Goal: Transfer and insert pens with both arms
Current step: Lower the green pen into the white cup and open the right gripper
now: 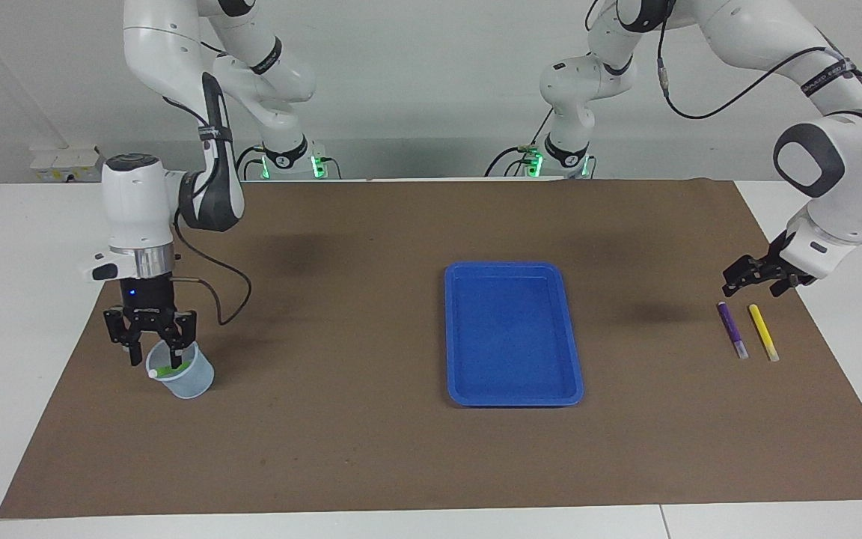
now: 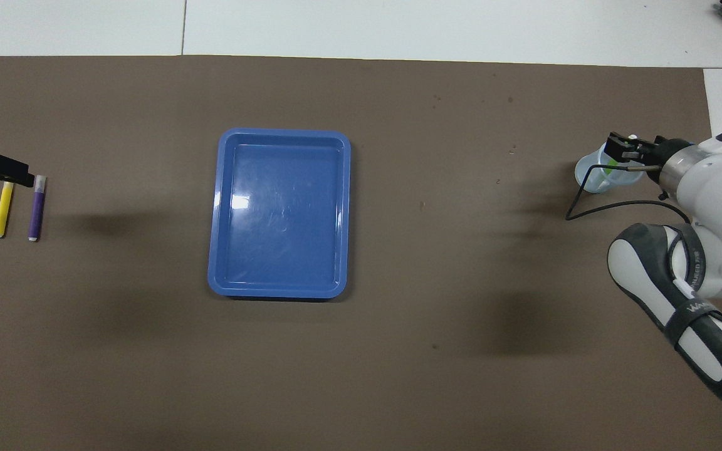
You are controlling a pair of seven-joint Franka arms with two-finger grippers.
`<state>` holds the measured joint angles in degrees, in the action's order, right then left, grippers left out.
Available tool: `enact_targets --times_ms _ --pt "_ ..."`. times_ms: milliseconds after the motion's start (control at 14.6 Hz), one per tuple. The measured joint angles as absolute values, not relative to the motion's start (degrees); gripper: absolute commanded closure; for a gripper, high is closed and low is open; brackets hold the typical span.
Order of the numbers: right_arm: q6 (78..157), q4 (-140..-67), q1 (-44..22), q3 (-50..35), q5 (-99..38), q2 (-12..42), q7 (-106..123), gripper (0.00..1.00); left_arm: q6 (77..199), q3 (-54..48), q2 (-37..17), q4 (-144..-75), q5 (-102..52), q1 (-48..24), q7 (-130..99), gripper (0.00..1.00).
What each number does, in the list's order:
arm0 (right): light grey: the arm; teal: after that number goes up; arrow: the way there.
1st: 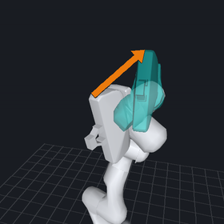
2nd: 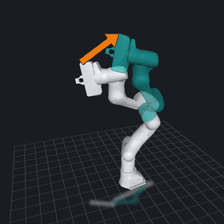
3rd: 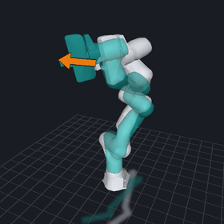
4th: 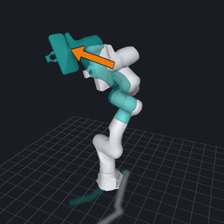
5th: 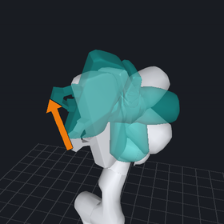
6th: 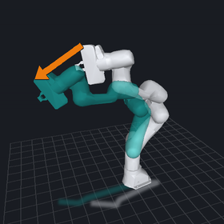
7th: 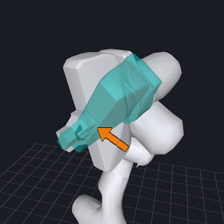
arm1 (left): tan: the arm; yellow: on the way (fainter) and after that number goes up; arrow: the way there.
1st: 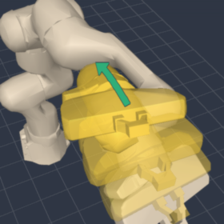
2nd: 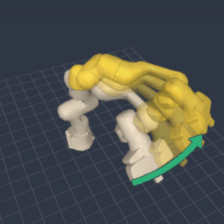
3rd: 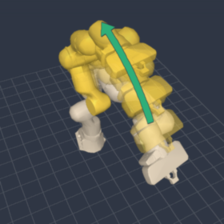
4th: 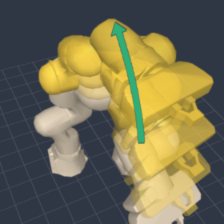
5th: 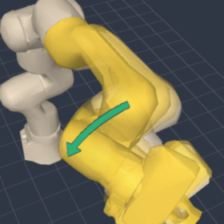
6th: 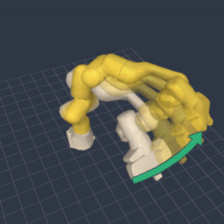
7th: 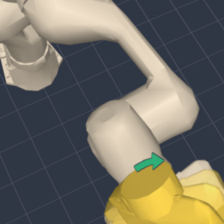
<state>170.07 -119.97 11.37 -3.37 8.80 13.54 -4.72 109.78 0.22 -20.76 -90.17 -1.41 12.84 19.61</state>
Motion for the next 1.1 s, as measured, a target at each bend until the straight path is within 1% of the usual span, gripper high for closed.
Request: enact_targets --times_ms 137,274,479,753,958,1095 --pt "169.8 -119.6 11.3 -3.4 8.8 13.5 -5.2 0.00 111.6 0.2 -24.0 -88.5 -1.4 13.7 21.4 0.00" --pt "166.0 -118.3 10.2 -3.5 8.8 13.2 -7.5 0.00 114.8 0.1 -26.3 -87.7 -1.6 14.3 22.3 0.00" --pt "155.6 -115.5 7.5 -3.6 8.8 10.9 -10.9 0.00 118.6 -0.3 -28.5 -87.6 -1.8 14.4 22.6 0.00" --pt "141.6 -113.6 4.9 -3.6 8.8 5.4 -12.3 0.00 121.7 -0.9 -30.6 -87.8 -2.1 14.4 22.6 0.00" --pt "127.2 -109.0 3.1 -3.6 8.8 2.2 -12.3 0.00 123.4 -0.9 -31.6 -89.0 -3.2 14.4 22.6 0.00" --pt "119.5 -105.2 2.1 -3.7 8.8 1.1 -12.3 0.00 124.3 -0.7 -32.9 -89.4 -4.5 14.5 22.6 0.00"
